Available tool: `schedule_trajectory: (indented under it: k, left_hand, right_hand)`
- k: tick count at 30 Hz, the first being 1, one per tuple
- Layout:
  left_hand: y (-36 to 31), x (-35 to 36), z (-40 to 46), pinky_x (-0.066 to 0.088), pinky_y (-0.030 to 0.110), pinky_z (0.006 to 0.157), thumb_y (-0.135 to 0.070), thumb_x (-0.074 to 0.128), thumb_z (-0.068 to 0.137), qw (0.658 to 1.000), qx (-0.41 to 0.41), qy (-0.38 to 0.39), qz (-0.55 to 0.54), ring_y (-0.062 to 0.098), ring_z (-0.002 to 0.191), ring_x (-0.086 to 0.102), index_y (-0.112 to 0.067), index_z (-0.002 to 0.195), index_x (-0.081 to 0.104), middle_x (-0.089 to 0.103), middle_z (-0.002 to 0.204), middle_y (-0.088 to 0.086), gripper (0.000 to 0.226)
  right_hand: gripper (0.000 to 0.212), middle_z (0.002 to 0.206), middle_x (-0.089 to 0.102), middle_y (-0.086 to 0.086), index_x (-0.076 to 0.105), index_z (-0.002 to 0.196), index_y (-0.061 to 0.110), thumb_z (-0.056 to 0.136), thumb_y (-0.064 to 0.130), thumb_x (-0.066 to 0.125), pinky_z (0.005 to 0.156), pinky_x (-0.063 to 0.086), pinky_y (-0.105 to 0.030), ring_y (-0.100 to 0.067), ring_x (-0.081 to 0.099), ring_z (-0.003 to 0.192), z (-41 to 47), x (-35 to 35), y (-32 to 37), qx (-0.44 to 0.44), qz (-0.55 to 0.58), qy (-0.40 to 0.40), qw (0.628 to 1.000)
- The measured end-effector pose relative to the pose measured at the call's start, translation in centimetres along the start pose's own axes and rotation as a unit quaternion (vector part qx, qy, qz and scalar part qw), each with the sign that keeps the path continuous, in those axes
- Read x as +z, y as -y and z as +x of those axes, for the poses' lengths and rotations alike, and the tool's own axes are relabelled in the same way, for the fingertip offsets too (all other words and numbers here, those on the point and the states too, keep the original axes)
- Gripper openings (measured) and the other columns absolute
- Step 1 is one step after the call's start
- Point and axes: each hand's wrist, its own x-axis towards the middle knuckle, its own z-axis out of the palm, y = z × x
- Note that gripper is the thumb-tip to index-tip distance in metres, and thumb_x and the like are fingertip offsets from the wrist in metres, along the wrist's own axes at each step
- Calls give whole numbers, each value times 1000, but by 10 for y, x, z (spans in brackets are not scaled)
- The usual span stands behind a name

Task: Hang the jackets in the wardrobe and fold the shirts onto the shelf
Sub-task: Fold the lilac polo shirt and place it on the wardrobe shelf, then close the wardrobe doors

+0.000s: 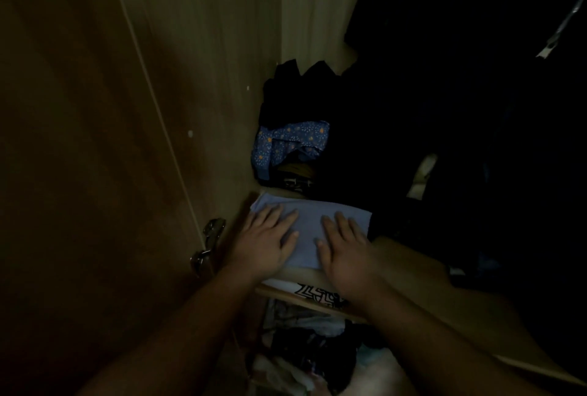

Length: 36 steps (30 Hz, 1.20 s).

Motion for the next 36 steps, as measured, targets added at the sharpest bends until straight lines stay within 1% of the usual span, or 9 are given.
schedule_trajectory:
  k: [2,9,12,18,25,28,31,34,36]
  left_hand:
    - [1,2,2,16,42,120,-63,7,94,1000,7,6,-1,15,148,22,-43,151,25,30,159,-4,63]
    - [-9,-24,-5,3,41,121,-65,-7,83,1000,18,23,-5,17,150,9,-38,154,15,18,163,-6,80]
    - [-17,-46,-20,4,43,121,-64,-3,85,999,34,-7,-7,19,149,12,-32,154,21,23,161,-4,80]
    - [-61,-66,-78,15,43,120,-59,12,94,998,52,-38,-12,23,148,19,-27,156,16,25,161,2,69]
    - [-171,-73,-209,14,45,121,-52,27,101,993,95,-35,-63,22,150,13,-31,155,15,19,163,0,59]
    - [-226,-62,-271,14,45,122,-50,33,100,986,145,-20,-82,21,150,13,-31,153,23,22,162,0,58]
    - [-287,-56,-324,16,45,122,-47,36,99,974,201,13,-101,21,151,13,-30,153,24,24,162,1,58]
    - [-348,-60,-362,11,42,123,-46,36,100,958,266,19,-107,17,151,9,-31,154,21,19,163,-3,58]
    - [-386,-67,-382,8,41,123,-47,33,101,946,300,27,-123,15,151,6,-31,155,19,16,164,-4,58]
  right_hand:
    - [68,152,43,-12,44,148,21,101,57,11,112,36,-51,-35,40,139,-2,3,0,15,27,-13,999]
    - [75,157,35,-9,33,153,21,98,60,0,118,26,-45,-30,32,145,-21,-18,1,10,2,-15,1000]
    - [70,156,36,-7,33,152,23,95,56,12,115,28,-42,-29,32,144,-53,-43,1,10,-1,-55,998]
    - [68,163,21,-1,23,155,26,95,54,10,120,21,-39,-22,14,150,-138,-83,-4,26,-16,-71,997]
    - [58,164,17,1,20,156,27,102,46,30,120,18,-38,-20,11,151,-311,-117,-31,84,-24,-94,992]
    - [61,161,26,-3,27,154,24,98,48,27,119,22,-38,-24,21,148,-409,-114,-49,135,-28,-112,984]
    - [66,162,23,-3,21,155,24,96,51,20,122,18,-37,-24,18,149,-507,-121,-64,199,-15,-118,973]
    - [61,163,20,-5,17,156,21,101,42,32,121,4,-27,-21,13,150,-594,-140,-75,246,-19,-163,955]
    - [62,161,25,-7,21,155,19,99,40,37,122,9,-31,-22,17,149,-643,-154,-84,271,-36,-202,940]
